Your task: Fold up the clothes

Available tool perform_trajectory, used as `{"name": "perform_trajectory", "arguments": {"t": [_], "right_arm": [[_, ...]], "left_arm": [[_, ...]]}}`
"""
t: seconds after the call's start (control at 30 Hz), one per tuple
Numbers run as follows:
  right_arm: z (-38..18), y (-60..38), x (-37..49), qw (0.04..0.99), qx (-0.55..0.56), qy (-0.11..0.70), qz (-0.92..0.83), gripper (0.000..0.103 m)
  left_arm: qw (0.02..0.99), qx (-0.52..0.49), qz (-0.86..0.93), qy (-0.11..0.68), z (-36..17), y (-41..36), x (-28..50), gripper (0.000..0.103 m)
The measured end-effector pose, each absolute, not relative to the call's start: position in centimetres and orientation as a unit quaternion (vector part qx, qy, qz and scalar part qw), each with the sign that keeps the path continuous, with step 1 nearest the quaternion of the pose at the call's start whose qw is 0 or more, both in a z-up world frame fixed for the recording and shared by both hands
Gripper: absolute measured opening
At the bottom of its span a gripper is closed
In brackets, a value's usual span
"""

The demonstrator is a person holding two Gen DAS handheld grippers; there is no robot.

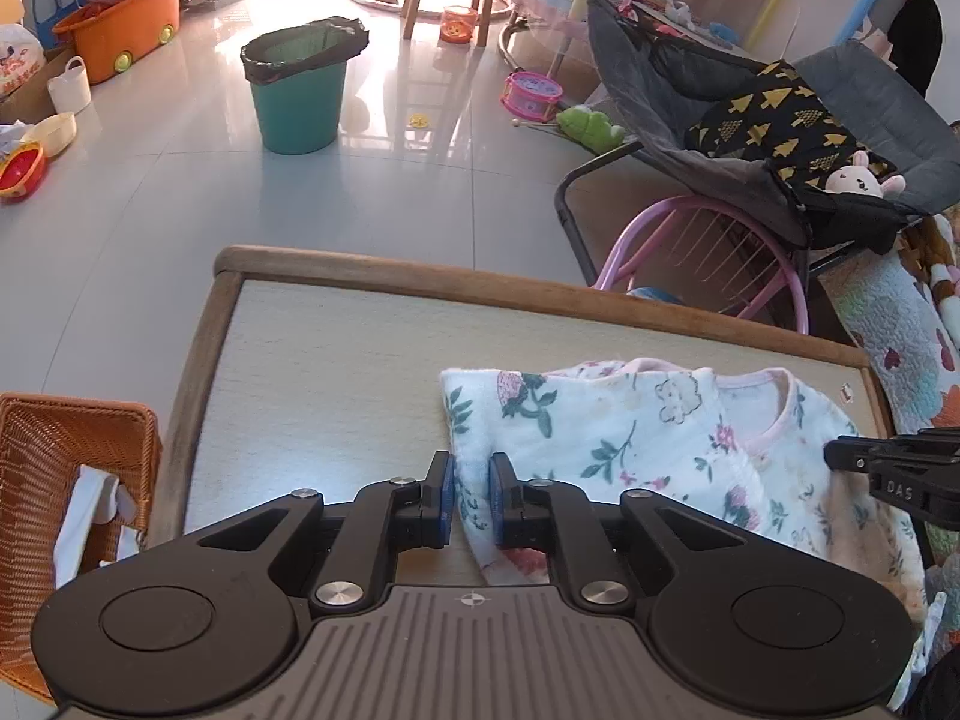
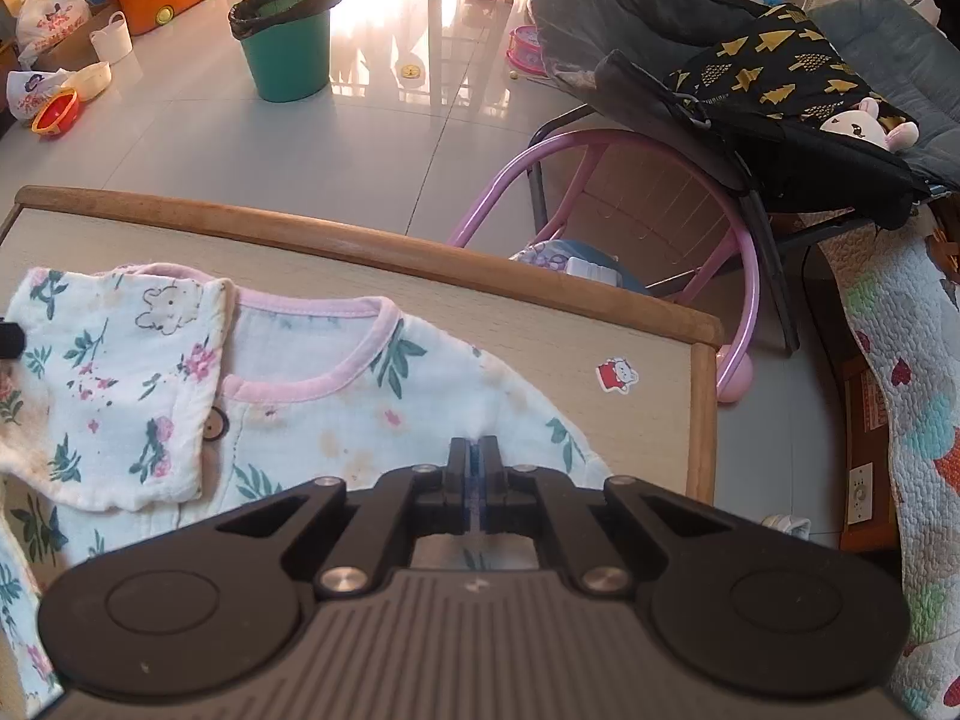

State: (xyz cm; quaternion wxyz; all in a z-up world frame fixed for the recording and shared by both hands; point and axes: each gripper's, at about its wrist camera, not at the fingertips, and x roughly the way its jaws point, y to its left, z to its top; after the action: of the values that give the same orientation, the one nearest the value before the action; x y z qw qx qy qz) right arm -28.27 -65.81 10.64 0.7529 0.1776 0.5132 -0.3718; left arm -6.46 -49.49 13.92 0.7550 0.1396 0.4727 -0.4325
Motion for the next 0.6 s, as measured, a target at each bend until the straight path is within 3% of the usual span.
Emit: {"name": "perform_trajectory", "arguments": {"t": [0.37, 0.5, 0.57, 0.6], "right_arm": [[12.2, -65.1, -29.2, 0.755, 0.171, 0.509, -0.377, 0.006], [14.1, -63.8, -29.8, 0.76, 0.174, 0.509, -0.365, 0.013], [14.7, -62.8, -30.6, 0.761, 0.186, 0.509, -0.356, 0.014], [14.8, -62.2, -30.9, 0.761, 0.194, 0.509, -0.352, 0.015]], "left_arm": [[0.764, 0.143, -0.403, 0.483, 13.7, -46.2, -4.5, 0.018], [0.764, 0.119, -0.404, 0.488, 15.1, -45.9, -4.6, 0.019], [0.763, 0.103, -0.411, 0.488, 16.0, -46.0, -5.0, 0.027], [0.761, 0.095, -0.416, 0.488, 16.5, -46.2, -5.3, 0.036]]}}
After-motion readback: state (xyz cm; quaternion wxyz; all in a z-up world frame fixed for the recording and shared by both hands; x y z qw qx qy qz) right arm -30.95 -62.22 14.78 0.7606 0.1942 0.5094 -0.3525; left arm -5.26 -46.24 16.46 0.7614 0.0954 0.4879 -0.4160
